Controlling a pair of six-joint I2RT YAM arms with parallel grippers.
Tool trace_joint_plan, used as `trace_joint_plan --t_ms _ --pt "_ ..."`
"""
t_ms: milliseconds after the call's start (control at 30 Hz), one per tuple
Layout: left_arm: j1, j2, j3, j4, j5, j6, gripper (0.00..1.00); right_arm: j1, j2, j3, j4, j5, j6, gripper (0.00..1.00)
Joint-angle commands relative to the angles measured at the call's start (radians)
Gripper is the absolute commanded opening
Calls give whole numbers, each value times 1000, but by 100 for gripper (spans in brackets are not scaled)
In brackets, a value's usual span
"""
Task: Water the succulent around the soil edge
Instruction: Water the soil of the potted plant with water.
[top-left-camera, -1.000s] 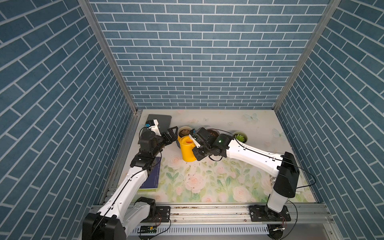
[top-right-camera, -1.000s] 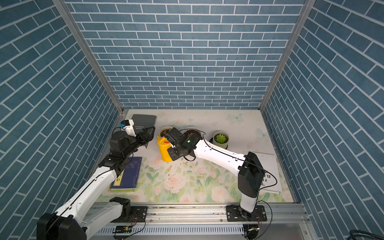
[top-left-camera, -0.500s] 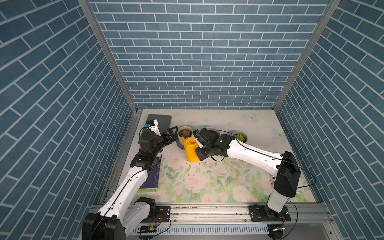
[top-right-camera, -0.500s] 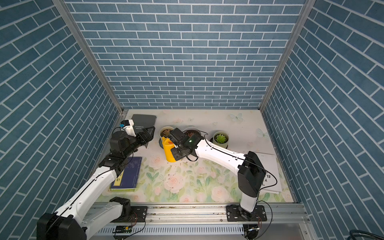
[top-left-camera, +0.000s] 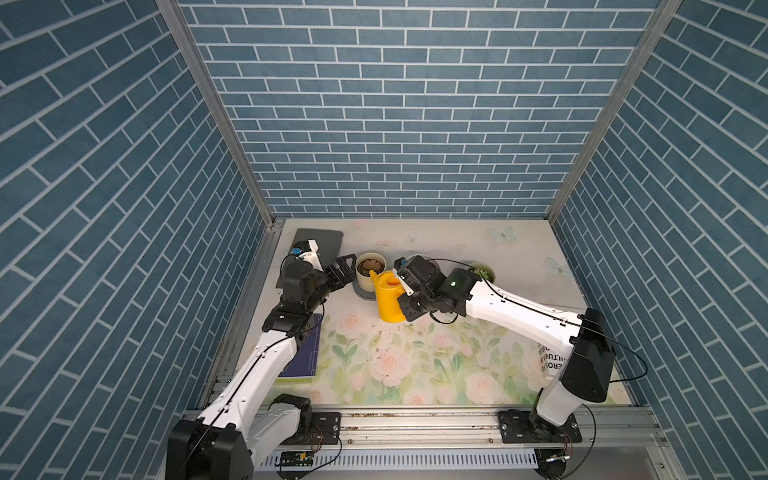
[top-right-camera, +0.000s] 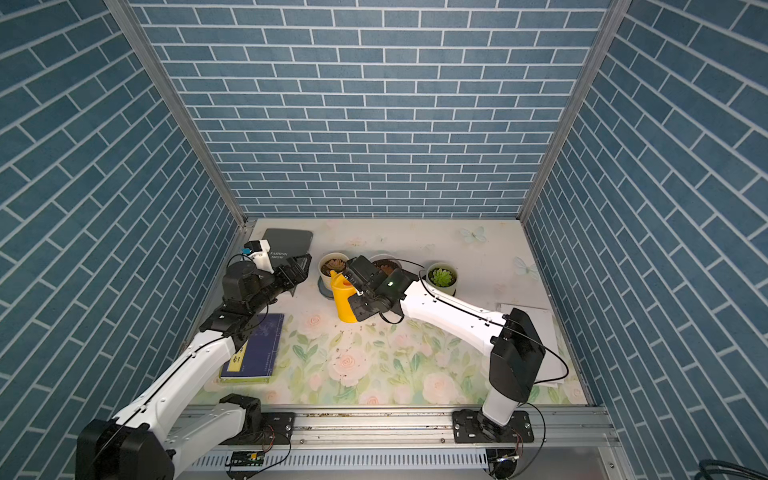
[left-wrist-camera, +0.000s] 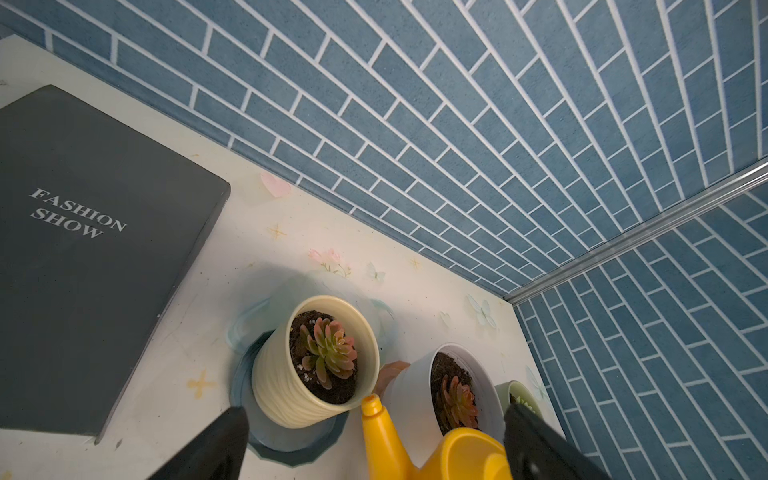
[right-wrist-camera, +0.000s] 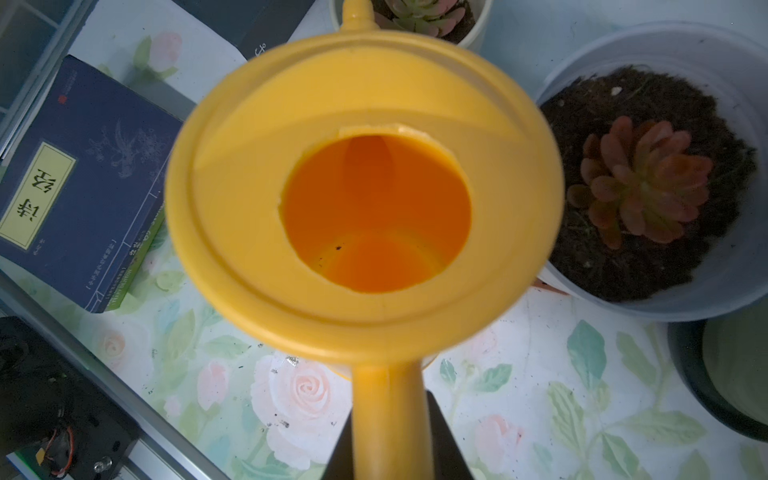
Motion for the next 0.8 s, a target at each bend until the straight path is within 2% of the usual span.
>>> trace_joint_plan --t_ms 0,400,767 --pt "-2 1 16 0 9 9 100 -5 -44 -18 10 27 30 0" --pt "-2 -1 13 1 10 9 100 -11 -72 -31 6 38 29 0" --pt "-2 -3 13 0 8 12 100 -8 -41 -17 56 -29 -14 0"
